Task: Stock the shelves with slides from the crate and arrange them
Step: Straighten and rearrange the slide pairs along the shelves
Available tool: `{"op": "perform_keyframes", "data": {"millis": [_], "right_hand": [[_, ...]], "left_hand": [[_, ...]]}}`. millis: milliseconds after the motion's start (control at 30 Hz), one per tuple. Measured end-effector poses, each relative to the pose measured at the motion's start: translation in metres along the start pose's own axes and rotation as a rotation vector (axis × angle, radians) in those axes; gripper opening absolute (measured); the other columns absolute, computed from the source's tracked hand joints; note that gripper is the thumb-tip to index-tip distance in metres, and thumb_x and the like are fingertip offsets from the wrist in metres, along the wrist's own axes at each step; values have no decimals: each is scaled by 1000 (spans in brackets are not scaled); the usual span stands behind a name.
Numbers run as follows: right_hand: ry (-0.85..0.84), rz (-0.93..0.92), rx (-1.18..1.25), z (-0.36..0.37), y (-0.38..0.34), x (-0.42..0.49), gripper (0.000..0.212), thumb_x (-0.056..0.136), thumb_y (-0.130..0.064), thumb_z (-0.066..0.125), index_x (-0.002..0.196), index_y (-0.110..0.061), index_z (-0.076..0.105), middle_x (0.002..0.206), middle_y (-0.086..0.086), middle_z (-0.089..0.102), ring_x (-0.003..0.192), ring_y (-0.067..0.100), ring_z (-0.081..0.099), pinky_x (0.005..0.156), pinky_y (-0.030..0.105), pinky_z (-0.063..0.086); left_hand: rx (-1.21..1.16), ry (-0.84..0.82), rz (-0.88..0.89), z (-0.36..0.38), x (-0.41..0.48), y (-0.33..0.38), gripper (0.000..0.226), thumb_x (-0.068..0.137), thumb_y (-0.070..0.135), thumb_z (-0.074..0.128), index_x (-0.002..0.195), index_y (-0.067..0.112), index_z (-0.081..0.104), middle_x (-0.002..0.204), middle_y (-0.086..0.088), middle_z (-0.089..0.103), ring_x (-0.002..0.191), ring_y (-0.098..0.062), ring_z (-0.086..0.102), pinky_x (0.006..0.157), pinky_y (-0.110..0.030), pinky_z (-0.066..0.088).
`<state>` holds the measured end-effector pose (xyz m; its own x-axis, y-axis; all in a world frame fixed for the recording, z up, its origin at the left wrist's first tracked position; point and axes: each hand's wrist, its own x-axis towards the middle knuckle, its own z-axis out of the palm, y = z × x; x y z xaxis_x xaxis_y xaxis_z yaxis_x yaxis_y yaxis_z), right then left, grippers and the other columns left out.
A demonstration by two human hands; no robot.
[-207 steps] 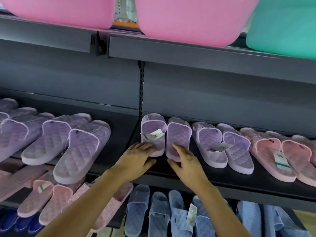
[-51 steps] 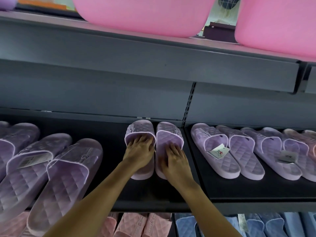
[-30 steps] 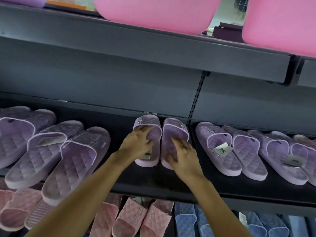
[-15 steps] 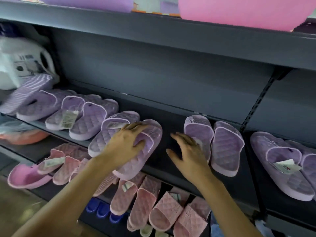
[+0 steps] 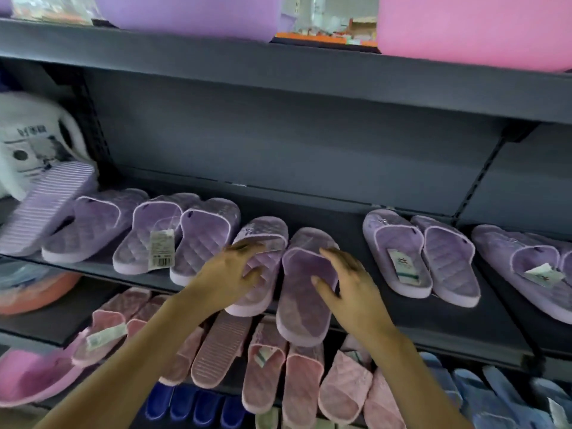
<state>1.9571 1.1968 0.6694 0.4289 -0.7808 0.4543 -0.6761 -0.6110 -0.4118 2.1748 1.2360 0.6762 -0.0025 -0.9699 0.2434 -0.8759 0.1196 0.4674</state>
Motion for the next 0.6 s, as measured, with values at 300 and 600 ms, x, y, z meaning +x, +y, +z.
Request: {"op": "perform_keyframes", "data": {"millis": [300,600], "right_hand": [[67,129,-27,10,-23,-22,55,82,-42,44,122,-7,57,122,12,59,106,33,59,85,44,52],[-41,146,-3,22,-31,-38,66,81,-53,34,133,-16,49,136,1,51,121,18,51,97,24,40]], "left_hand": [[-3,-130,152,17,35,-10,50,92,12,49,140,13,35,146,-6,36,134,-20,33,102,-17,20],[-62,-19,179,27,41,-17,32,96,15,43,127,13,52,123,-10,60,110,-28,56,94,-34,41]]}}
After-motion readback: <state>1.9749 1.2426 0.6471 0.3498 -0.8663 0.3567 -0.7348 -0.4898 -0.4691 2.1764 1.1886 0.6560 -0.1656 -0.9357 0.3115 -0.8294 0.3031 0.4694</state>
